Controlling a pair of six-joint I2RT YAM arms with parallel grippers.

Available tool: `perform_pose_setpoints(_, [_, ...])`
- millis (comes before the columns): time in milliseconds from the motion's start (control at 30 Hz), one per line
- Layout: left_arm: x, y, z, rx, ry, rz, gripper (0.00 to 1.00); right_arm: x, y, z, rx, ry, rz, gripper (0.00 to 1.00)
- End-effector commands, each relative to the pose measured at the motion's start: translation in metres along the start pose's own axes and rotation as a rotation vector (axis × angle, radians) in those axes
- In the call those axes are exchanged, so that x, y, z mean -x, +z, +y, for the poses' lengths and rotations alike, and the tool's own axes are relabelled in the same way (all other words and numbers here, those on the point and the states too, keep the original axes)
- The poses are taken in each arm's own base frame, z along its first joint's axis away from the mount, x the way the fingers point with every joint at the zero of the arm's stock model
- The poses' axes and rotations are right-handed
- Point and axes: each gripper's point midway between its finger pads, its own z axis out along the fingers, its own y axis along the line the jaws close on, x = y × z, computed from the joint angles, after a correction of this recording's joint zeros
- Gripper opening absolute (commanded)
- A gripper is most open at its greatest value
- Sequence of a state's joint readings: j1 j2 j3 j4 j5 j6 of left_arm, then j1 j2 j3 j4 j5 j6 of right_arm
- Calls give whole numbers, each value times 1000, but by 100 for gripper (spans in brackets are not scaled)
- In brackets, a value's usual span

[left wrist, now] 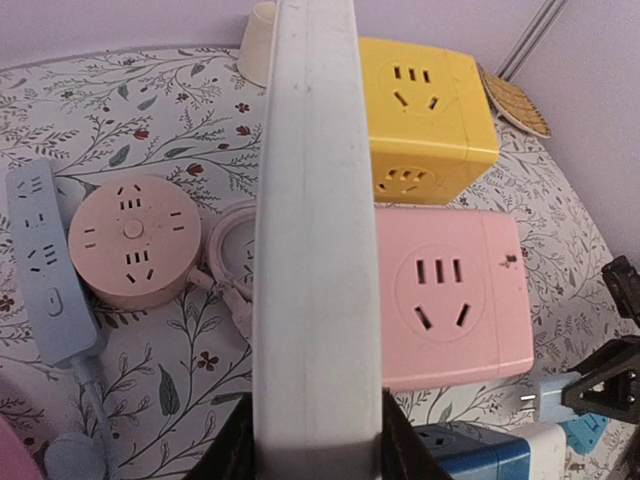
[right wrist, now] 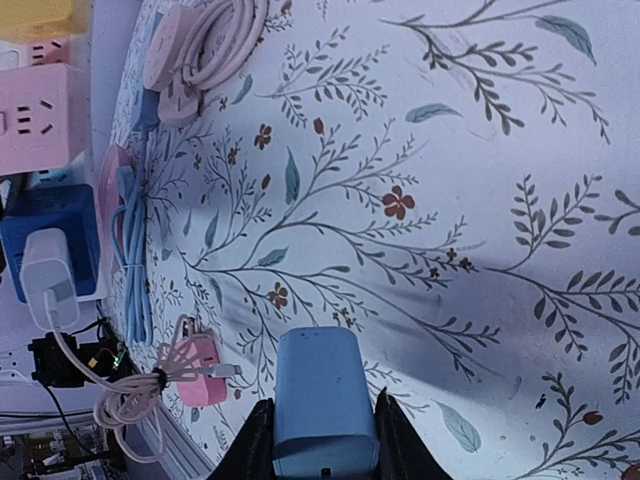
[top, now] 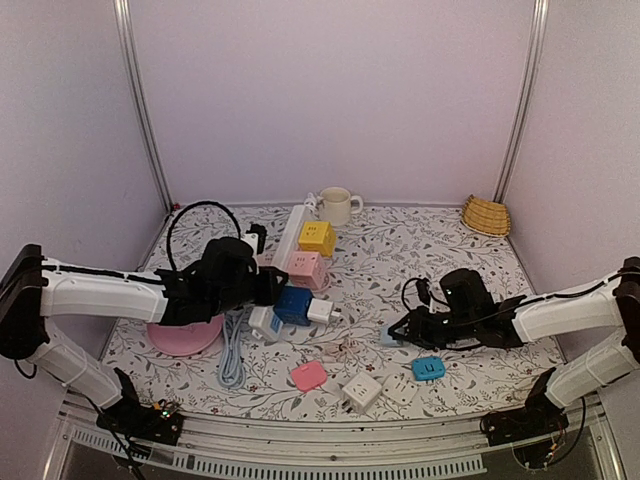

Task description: Pull the plug off the socket

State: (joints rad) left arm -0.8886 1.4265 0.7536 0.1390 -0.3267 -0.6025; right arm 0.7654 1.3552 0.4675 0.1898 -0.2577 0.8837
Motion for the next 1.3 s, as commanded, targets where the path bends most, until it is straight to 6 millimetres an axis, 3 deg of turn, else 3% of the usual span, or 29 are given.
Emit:
perform_pose_setpoints(0, [75,-27,-29,-124,-116,-243,0,-19,8,2,-1,-57,55,16])
perform_pose_setpoints(367, [69,-24,-31,-136,-125,-221,0,-35,9,-19,-54,-57,81,38])
perform_pose_setpoints(733, [71,-27,-37,-170,-133,-218,0,-10,-11,-16,-142,-92,-12,76])
perform_pose_setpoints(1000, [76,-31,-41,-201,-154,-233,0,16,-27,26,-85,-156,-87,85])
perform_pose_setpoints(1267, [81,-33,-49,-237,-172,-238,0,14,-26,106,119,-262,-93,85])
